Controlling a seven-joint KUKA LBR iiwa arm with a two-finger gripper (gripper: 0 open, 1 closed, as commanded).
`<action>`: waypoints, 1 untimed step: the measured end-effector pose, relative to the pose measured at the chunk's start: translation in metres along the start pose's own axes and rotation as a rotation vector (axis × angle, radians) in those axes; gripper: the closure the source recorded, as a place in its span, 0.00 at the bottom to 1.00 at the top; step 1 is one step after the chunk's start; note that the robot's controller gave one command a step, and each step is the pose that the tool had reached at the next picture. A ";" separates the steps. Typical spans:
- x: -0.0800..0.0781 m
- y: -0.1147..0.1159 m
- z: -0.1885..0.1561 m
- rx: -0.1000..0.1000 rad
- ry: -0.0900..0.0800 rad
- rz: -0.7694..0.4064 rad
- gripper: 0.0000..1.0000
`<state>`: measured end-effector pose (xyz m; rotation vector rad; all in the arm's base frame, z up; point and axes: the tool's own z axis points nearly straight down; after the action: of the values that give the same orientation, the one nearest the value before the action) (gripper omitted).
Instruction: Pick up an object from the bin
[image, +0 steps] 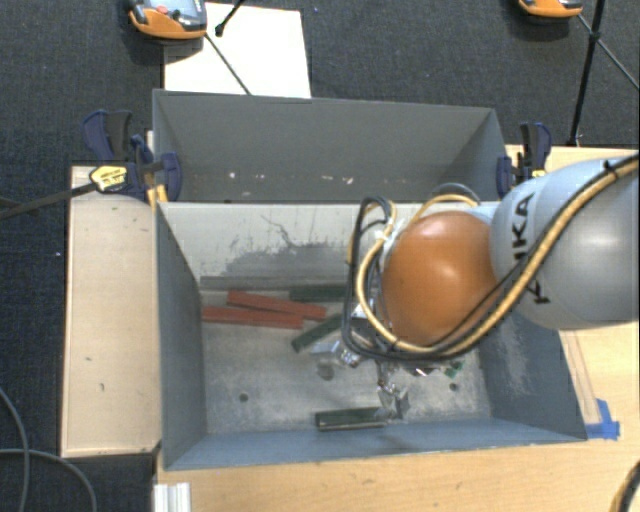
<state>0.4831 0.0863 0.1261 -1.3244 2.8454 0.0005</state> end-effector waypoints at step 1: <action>0.004 -0.002 0.010 0.000 0.001 -0.009 0.00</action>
Offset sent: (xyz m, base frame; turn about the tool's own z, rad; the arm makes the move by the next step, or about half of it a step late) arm 0.0266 -0.0074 0.0400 0.2724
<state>0.4820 0.0814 0.1163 -1.3373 2.8401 0.0007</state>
